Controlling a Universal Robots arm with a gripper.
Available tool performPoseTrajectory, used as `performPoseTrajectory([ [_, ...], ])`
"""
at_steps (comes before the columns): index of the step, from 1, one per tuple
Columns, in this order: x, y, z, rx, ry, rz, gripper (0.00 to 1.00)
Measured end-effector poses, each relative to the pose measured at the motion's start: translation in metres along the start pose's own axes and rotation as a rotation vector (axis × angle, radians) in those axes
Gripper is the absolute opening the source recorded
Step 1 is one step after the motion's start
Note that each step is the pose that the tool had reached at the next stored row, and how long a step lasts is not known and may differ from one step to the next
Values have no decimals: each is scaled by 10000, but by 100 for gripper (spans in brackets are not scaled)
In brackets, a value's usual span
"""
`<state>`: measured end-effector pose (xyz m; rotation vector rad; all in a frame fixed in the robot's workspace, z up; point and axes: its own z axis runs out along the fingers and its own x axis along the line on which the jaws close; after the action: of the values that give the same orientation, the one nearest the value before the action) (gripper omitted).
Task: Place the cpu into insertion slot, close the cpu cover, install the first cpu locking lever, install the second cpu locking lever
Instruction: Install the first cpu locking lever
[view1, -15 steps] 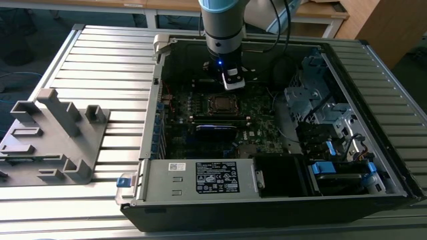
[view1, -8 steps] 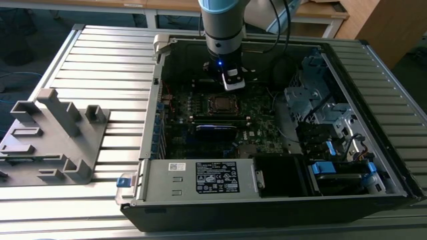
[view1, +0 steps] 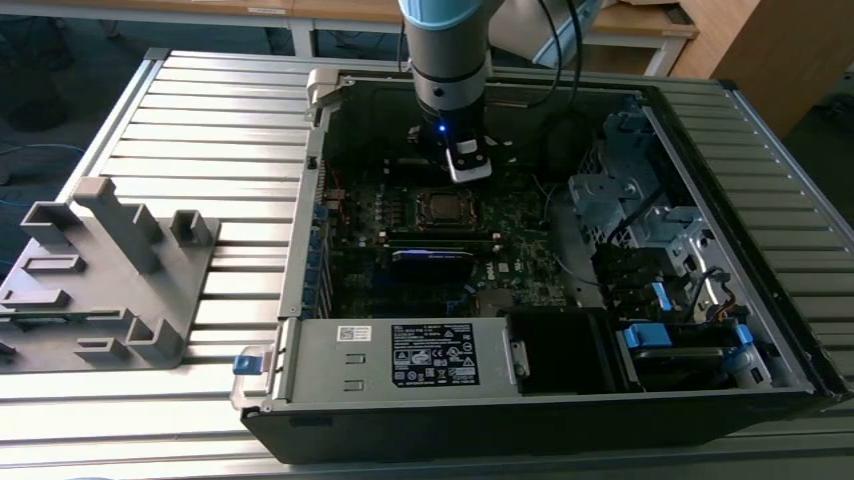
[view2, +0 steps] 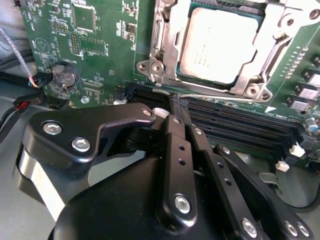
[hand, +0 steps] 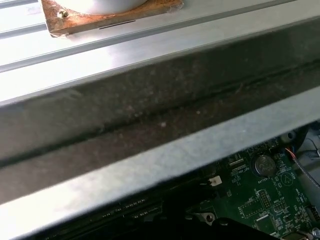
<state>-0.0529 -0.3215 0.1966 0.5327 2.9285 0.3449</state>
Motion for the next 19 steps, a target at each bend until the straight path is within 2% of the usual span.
performPoseTrajectory([
  [4, -19, -3, 10, 27, -10, -7, 11],
  [11, -23, -10, 24, 181, -63, -37, 11],
  [18, -20, -15, 39, 189, -64, -38, 11],
  [19, -20, -15, 48, 169, -69, -36, 11],
])
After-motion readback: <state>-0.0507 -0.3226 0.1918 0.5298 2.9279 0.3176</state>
